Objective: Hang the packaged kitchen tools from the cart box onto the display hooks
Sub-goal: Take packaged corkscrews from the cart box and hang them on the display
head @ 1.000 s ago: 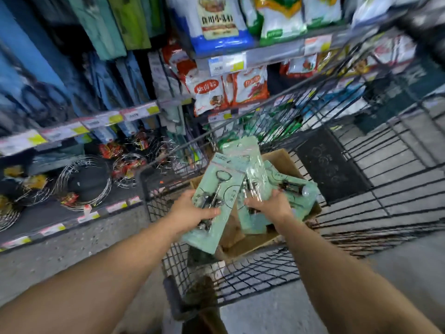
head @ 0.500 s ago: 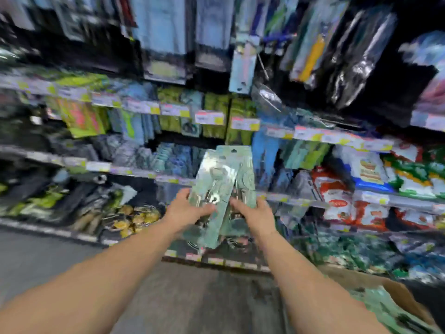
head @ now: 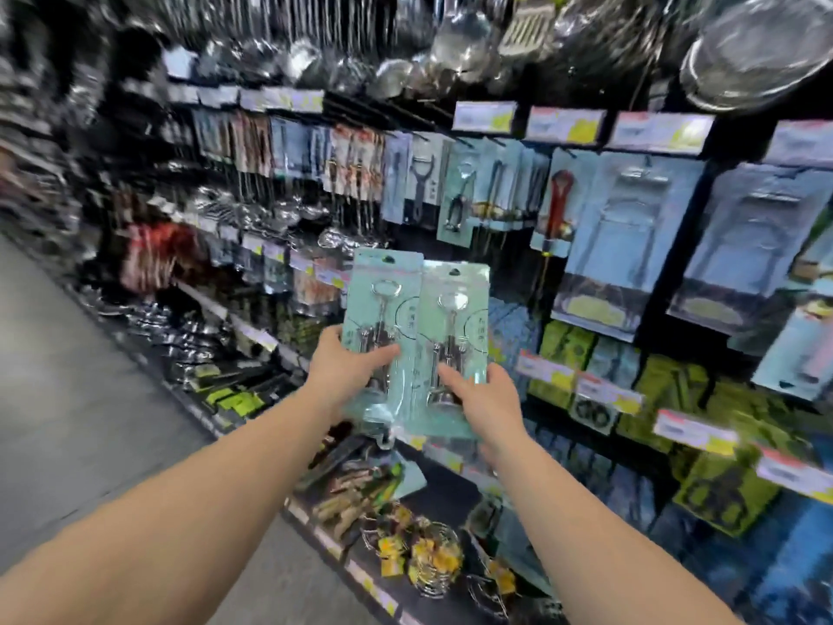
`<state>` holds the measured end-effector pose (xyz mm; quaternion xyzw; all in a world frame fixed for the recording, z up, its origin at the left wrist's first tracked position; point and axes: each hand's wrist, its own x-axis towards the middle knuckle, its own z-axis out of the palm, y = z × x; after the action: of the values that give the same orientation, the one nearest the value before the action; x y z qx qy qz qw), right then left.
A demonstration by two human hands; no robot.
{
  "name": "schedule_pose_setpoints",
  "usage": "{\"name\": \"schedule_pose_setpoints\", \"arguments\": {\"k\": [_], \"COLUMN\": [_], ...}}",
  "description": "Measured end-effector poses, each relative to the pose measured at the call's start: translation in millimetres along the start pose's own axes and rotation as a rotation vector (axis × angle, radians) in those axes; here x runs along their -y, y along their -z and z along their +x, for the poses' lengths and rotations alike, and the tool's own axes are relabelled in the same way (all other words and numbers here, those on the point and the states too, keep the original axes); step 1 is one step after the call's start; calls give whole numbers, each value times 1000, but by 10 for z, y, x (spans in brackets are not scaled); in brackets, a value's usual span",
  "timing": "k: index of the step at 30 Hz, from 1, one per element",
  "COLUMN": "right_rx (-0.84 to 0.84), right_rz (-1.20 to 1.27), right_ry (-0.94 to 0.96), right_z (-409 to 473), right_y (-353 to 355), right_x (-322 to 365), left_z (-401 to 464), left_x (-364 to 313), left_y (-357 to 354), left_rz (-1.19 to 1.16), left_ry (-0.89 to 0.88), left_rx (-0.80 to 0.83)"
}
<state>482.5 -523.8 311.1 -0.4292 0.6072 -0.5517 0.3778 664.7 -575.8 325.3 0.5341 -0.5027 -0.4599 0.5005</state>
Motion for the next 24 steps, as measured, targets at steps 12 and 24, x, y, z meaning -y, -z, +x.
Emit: {"name": "schedule_pose_setpoints", "arguments": {"k": [12, 24], "right_rx": [-90, -487], "right_rz": [10, -161], "right_ry": [189, 235], "right_z": [2093, 2820], "right_y": [-504, -777], "right_x": [639, 555], "left_z": [2065, 3306], "left_x": [-682, -1266], "left_y": [-176, -660], "left_rz": [-17, -74], "left_ry": [-119, -393], "left_rx": [9, 297]}}
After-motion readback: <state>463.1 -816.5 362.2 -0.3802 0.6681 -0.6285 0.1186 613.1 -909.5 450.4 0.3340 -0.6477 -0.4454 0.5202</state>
